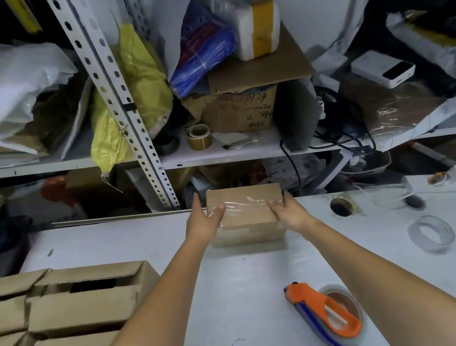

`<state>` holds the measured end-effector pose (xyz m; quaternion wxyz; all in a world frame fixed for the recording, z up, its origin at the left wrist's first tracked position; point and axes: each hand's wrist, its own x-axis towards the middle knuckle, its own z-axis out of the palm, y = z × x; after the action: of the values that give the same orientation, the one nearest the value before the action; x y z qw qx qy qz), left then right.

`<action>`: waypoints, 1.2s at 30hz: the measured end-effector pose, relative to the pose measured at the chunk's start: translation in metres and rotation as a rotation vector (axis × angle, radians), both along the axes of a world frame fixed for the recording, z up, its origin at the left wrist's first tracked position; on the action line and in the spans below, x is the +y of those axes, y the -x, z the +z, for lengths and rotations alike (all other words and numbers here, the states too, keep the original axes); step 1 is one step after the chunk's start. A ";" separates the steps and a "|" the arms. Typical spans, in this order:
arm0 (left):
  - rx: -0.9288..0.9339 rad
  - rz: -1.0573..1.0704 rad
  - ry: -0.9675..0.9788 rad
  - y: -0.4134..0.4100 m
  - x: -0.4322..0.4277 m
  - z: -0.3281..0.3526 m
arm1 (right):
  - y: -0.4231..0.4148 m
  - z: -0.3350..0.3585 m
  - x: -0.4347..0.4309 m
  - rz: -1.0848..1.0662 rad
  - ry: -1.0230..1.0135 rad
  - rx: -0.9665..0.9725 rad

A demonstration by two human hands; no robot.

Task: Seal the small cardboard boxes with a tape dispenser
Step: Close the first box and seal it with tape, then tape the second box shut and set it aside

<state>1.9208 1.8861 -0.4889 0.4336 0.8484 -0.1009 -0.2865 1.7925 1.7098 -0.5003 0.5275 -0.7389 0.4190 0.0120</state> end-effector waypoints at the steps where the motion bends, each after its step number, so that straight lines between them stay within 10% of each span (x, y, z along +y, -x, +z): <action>1: -0.032 -0.017 0.000 0.001 0.002 0.004 | 0.002 0.007 0.001 0.016 0.043 0.029; 17: -0.416 -0.421 -0.273 0.075 0.132 0.100 | 0.080 0.117 0.098 0.397 0.496 0.237; 36: -0.370 0.131 -0.399 0.174 0.350 0.107 | 0.101 0.099 0.288 0.640 0.365 0.050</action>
<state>1.7468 2.2362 -0.3819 0.2500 0.9595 -0.0648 -0.1123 1.6913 1.9974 -0.4015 0.3461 -0.9140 0.1746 0.1196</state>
